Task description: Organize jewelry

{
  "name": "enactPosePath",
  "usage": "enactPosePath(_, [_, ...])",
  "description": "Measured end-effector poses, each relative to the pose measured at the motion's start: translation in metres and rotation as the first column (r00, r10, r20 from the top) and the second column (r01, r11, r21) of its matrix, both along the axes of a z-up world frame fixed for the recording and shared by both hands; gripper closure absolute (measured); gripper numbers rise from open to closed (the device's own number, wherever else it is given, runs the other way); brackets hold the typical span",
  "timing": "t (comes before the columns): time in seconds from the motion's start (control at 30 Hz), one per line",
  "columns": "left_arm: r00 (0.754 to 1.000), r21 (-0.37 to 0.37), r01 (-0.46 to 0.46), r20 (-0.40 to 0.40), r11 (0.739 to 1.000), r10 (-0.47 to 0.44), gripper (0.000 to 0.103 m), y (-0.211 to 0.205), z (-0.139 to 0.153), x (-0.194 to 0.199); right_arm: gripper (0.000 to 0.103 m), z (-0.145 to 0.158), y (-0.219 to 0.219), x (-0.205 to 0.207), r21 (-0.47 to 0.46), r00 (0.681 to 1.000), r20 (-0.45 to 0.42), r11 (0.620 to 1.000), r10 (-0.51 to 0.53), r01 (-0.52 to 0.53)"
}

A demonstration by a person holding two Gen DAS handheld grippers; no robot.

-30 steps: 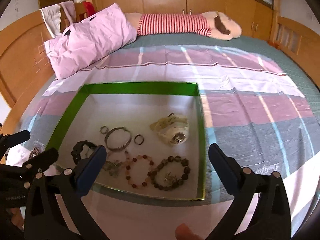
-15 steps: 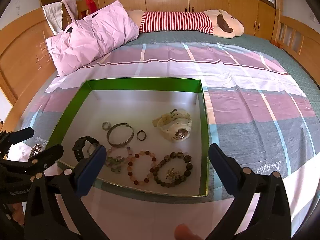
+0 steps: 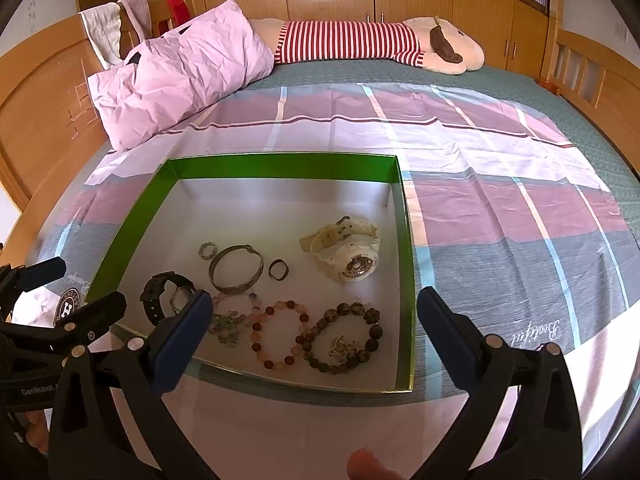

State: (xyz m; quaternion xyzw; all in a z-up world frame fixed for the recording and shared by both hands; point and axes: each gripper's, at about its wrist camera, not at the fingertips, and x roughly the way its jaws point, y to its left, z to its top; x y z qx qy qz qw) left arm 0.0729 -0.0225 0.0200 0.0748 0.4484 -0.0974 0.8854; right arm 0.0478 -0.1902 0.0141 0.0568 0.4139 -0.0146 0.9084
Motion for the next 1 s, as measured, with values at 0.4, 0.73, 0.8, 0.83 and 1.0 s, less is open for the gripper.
enactPosePath(0.4, [1.0,0.007,-0.002,-0.001,1.0,0.002,0.002,-0.0024,-0.0036,-0.0006,0.001,-0.0006,0.0003,0.0,-0.013,1.0,-0.005,1.0,-0.003,0.003])
enactPosePath(0.73, [1.0,0.008,-0.004,-0.006,1.0,0.004,0.002,-0.0018,-0.0052,-0.0001,0.001,-0.0007,0.0008,0.0007,-0.026,1.0,-0.008,1.0,-0.01,0.009])
enactPosePath(0.8, [1.0,0.007,-0.003,-0.007,1.0,0.004,0.002,-0.0014,-0.0049,0.0003,0.001,-0.0008,0.0011,0.0007,-0.026,1.0,-0.011,1.0,-0.01,0.01])
enactPosePath(0.83, [1.0,0.007,-0.003,-0.007,1.0,0.003,0.002,-0.0017,-0.0051,0.0,0.001,-0.0009,0.001,0.0008,-0.026,1.0,-0.011,1.0,-0.01,0.01])
enactPosePath(1.0, [1.0,0.006,-0.003,-0.007,1.0,0.003,0.002,-0.0017,-0.0047,0.0006,0.001,-0.0013,0.0011,0.0003,-0.031,1.0,-0.012,0.999,-0.013,0.012])
